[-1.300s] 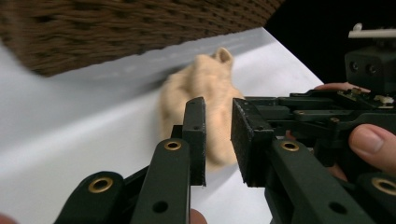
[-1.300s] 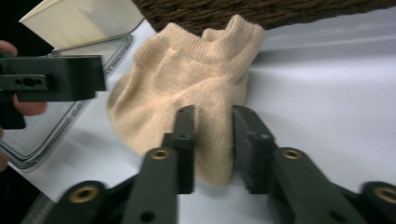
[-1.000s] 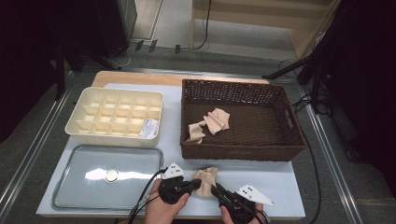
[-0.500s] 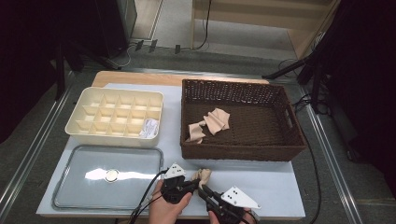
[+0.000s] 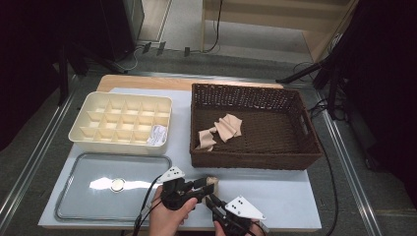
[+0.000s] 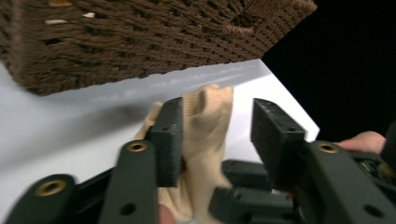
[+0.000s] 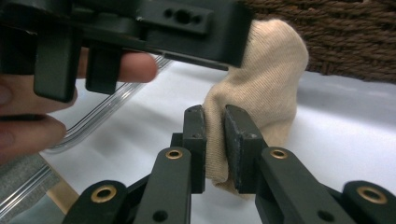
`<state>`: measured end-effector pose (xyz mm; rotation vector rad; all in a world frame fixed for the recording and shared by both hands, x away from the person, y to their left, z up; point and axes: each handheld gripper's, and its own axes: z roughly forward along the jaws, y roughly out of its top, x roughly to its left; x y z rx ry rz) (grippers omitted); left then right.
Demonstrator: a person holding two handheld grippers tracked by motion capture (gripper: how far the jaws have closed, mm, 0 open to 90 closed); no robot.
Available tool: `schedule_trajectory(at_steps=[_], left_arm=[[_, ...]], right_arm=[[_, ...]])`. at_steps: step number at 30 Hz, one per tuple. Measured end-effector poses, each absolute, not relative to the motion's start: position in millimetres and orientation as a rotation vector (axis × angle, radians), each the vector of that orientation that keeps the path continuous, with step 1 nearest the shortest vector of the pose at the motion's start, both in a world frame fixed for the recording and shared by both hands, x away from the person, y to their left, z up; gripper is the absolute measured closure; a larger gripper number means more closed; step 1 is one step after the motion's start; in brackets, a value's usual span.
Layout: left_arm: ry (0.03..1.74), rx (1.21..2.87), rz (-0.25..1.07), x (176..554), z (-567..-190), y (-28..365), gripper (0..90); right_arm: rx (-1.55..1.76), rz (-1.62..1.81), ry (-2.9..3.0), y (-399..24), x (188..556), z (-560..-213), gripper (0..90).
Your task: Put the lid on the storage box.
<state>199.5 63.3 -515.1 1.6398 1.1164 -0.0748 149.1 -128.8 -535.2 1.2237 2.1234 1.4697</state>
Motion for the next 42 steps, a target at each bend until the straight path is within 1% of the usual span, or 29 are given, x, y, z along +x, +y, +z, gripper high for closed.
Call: schedule_trajectory(at_steps=[1,2,4,5,7,11,13,15,18,21,24,25,27,28,29,32,33,34,35,37,39,40,41,42], left_arm=[[1.121,1.651,-0.063,200,-517,62,52.9],[1.132,1.664,-0.045,202,-518,62,57.3],[1.145,1.663,-0.046,203,-519,64,74.9],[1.173,1.652,-0.071,208,-522,68,80.4],[1.182,1.663,-0.081,211,-523,71,83.0],[1.180,1.668,-0.077,213,-525,72,83.5],[1.195,1.658,-0.065,216,-528,75,83.5],[1.200,1.648,-0.078,218,-530,78,83.5],[1.191,1.652,-0.088,217,-531,79,83.4],[1.188,1.652,-0.091,216,-531,79,83.1],[1.188,1.644,-0.098,217,-533,79,82.8],[1.187,1.640,-0.102,217,-534,79,82.2],[1.188,1.637,-0.105,217,-534,79,81.5],[1.185,1.645,-0.115,216,-533,79,76.8],[1.187,1.647,-0.109,215,-533,79,73.3],[1.193,1.657,-0.101,214,-533,81,57.4],[1.189,1.660,-0.098,213,-533,82,57.4],[1.198,1.661,-0.096,211,-536,83,48.2],[1.198,1.661,-0.096,211,-536,83,46.8],[1.221,1.650,-0.172,210,-544,84,45.5],[1.226,1.631,-0.185,211,-545,83,46.5],[1.226,1.631,-0.185,211,-545,83,47.4],[1.232,1.618,-0.258,212,-547,82,50.1],[1.232,1.618,-0.258,212,-547,82,51.6]], right_arm=[[1.224,1.466,2.126,-126,149,-535,79.6],[1.217,1.459,2.128,-124,148,-536,79.5],[1.208,1.453,2.129,-122,147,-536,79.4],[1.189,1.456,2.134,-119,144,-536,79.2],[1.175,1.460,2.141,-119,142,-535,79.9],[1.194,1.497,2.144,-121,138,-533,82.6],[1.185,1.508,2.157,-124,134,-530,88.2],[1.175,1.513,2.198,-123,129,-528,88.4],[1.145,1.546,2.185,-128,123,-522,88.3],[1.205,1.595,2.078,-141,131,-511,88.6],[1.250,1.583,2.075,-142,140,-515,85.9],[1.254,1.558,2.110,-136,146,-524,83.9],[1.237,1.539,2.136,-131,147,-529,83.6],[1.215,1.488,2.173,-124,148,-536,85.2],[1.209,1.478,2.176,-123,149,-538,86.4],[1.225,1.478,2.178,-125,151,-538,88.6],[1.225,1.478,2.178,-125,151,-538,88.6],[1.219,1.469,2.176,-126,151,-538,88.8],[1.217,1.468,2.175,-126,151,-539,88.9],[1.214,1.462,2.174,-125,151,-539,89.0],[1.208,1.457,2.170,-125,150,-539,89.2],[1.208,1.457,2.170,-125,150,-539,89.2],[1.215,1.456,2.166,-125,149,-539,89.8],[1.215,1.456,2.166,-125,149,-539,89.8]])
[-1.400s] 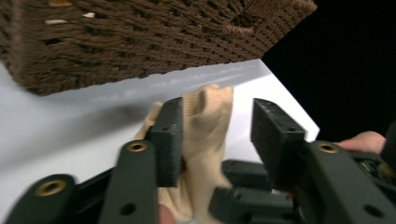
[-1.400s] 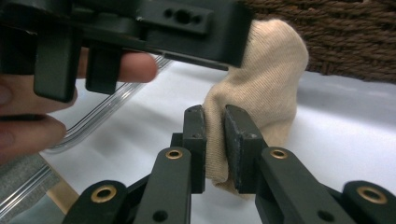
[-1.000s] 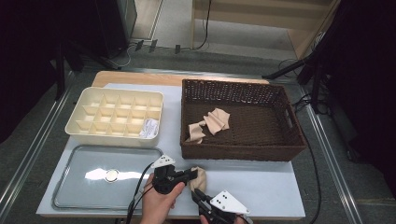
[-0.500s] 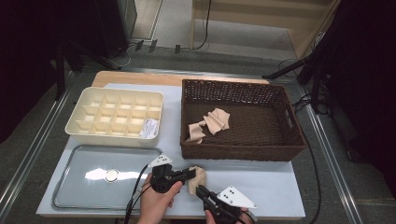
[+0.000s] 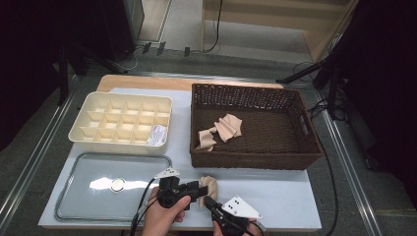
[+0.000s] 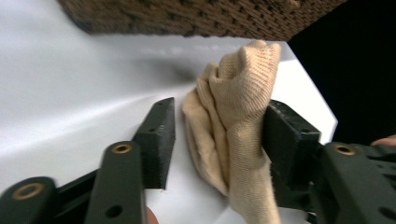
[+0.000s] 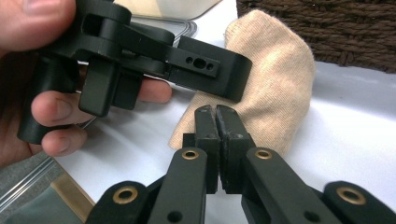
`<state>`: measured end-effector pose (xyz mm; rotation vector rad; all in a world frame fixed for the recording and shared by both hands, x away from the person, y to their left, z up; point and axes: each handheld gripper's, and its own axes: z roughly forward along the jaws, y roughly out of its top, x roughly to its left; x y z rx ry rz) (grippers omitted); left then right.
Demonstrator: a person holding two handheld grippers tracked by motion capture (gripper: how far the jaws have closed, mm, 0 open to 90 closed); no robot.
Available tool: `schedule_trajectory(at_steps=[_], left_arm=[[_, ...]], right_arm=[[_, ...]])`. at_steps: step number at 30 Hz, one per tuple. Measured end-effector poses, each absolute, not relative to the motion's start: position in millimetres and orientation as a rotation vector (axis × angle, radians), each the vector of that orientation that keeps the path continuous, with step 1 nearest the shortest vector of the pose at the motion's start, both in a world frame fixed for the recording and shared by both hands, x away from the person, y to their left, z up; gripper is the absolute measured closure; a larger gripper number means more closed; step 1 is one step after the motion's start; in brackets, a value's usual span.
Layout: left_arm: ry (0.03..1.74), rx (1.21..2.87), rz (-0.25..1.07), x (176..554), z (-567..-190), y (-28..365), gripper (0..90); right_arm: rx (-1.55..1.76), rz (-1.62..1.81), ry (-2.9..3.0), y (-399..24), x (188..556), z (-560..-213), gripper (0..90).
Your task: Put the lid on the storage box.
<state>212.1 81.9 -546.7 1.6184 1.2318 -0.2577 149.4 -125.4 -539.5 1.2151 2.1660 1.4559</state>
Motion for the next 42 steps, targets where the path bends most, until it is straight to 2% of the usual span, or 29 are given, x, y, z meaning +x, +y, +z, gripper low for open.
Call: schedule_trajectory(at_steps=[7,9,12,22,28,33,42], left_arm=[[1.226,1.573,-0.373,218,-553,81,60.6],[1.203,1.571,-0.363,218,-553,80,71.2],[1.192,1.580,-0.356,217,-551,81,75.5],[1.153,1.577,-0.263,211,-540,87,76.8],[1.144,1.560,-0.213,210,-534,98,76.9],[1.141,1.552,-0.159,208,-529,110,76.9],[1.140,1.552,-0.109,207,-523,120,76.9]], right_arm=[[1.218,1.465,2.149,-126,148,-542,90.0],[1.216,1.465,2.149,-126,148,-542,90.0],[1.216,1.477,2.155,-128,148,-541,90.0],[1.192,1.561,2.128,-134,146,-531,81.1],[1.155,1.565,2.067,-143,149,-523,69.7],[1.161,1.608,2.034,-151,155,-522,67.6],[1.115,1.554,1.958,-162,164,-523,55.3]])
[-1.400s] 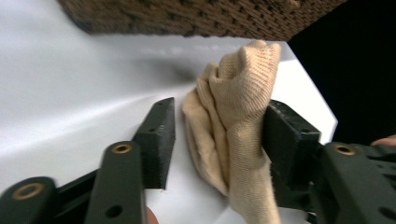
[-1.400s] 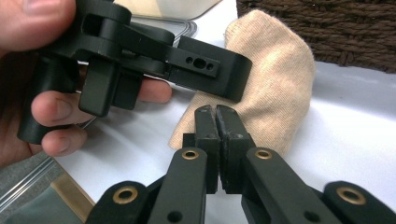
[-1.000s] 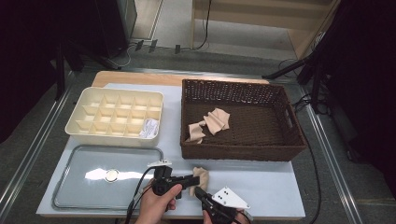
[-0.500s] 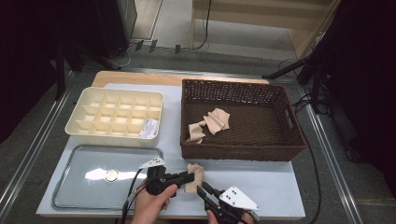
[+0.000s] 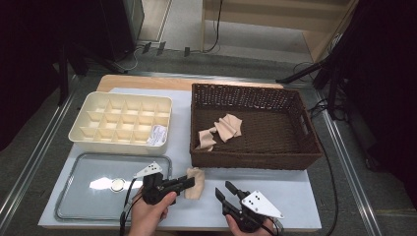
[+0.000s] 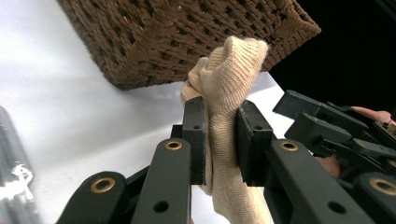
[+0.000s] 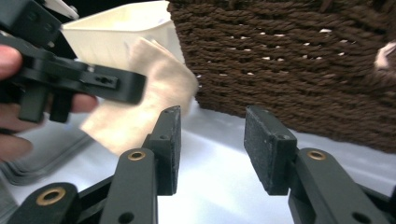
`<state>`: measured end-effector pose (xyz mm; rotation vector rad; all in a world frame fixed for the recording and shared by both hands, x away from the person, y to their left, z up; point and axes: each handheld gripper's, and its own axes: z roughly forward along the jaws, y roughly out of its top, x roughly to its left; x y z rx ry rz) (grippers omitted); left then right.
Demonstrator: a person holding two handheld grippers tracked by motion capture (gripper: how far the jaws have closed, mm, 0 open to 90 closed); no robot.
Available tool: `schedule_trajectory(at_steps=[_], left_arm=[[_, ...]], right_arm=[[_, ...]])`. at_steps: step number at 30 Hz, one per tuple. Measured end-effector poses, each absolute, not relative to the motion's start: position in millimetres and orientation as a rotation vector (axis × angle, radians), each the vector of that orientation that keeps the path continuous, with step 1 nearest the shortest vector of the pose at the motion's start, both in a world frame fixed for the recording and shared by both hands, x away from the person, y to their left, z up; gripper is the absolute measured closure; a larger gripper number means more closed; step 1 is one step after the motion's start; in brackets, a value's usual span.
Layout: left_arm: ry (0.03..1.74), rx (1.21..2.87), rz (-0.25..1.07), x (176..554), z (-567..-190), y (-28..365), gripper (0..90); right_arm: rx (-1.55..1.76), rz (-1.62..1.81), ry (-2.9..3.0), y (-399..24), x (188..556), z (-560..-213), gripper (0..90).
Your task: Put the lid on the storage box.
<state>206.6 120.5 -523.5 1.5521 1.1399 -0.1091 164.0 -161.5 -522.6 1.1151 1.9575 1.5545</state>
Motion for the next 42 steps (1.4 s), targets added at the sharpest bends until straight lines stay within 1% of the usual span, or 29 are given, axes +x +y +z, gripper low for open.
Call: schedule_trajectory(at_steps=[2,3,5,6,10,11,17,21,27,32,39,42], left_arm=[[1.140,1.553,-0.102,206,-523,121,76.9],[1.145,1.544,-0.098,206,-522,122,76.9],[1.146,1.546,-0.094,206,-522,122,76.9],[1.148,1.551,-0.090,206,-522,122,76.9],[1.145,1.567,-0.071,205,-522,123,76.9],[1.144,1.564,-0.065,205,-521,125,76.9],[1.144,1.561,-0.053,203,-519,130,77.0],[1.148,1.560,-0.025,202,-516,139,77.1],[1.158,1.555,-0.005,201,-508,156,77.5],[1.170,1.534,0.045,201,-496,176,77.5],[1.184,1.528,0.081,201,-487,192,77.5],[1.202,1.519,0.116,203,-480,204,77.6]], right_arm=[[1.110,1.540,1.953,-163,164,-523,54.8],[1.091,1.505,1.947,-166,165,-524,52.1],[1.088,1.499,1.947,-168,165,-524,51.0],[1.093,1.480,1.937,-174,168,-524,44.5],[1.126,1.511,1.927,-186,173,-523,43.7],[1.149,1.523,1.918,-194,176,-522,41.7],[1.145,1.503,1.915,-211,182,-524,38.4],[1.154,1.488,1.879,-225,186,-526,32.9],[1.194,1.489,1.843,-236,186,-529,30.6],[1.209,1.489,1.822,-243,183,-528,28.1],[1.219,1.498,1.815,-244,181,-527,27.3],[1.205,1.506,1.822,-242,180,-527,26.8]])
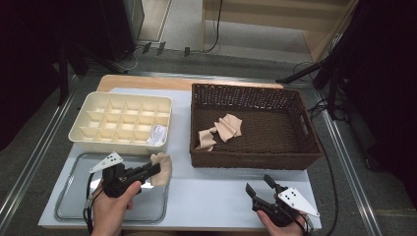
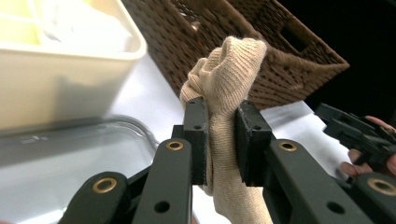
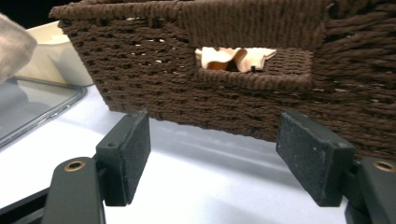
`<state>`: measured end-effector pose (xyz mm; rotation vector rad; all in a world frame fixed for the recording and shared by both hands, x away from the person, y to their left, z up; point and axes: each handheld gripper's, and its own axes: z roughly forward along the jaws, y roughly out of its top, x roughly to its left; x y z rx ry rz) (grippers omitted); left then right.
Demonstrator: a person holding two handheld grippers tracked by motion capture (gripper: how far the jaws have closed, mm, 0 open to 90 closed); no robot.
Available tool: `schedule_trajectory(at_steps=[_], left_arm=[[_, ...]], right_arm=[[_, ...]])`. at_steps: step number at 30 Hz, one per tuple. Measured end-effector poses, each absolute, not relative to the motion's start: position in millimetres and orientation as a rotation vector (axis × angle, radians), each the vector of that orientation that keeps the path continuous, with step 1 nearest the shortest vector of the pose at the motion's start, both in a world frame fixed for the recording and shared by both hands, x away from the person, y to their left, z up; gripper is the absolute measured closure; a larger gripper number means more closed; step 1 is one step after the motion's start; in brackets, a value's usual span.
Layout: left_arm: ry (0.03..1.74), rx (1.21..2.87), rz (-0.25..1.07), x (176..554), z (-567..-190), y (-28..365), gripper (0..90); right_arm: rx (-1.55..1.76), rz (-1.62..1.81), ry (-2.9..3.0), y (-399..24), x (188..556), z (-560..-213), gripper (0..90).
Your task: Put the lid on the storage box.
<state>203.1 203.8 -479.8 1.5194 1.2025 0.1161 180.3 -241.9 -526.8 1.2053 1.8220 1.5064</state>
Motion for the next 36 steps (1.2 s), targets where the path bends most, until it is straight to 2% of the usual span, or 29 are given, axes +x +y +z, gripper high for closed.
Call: schedule_trajectory(at_steps=[14,16,36], left_arm=[[1.249,1.517,0.233,215,-457,234,77.7],[1.259,1.526,0.281,218,-453,237,77.7],[1.317,1.509,0.400,257,-444,262,77.6]], right_arm=[[1.207,1.478,1.853,-237,180,-530,26.1],[1.211,1.479,1.855,-236,180,-530,26.3],[1.218,1.479,1.868,-235,180,-534,26.7]])
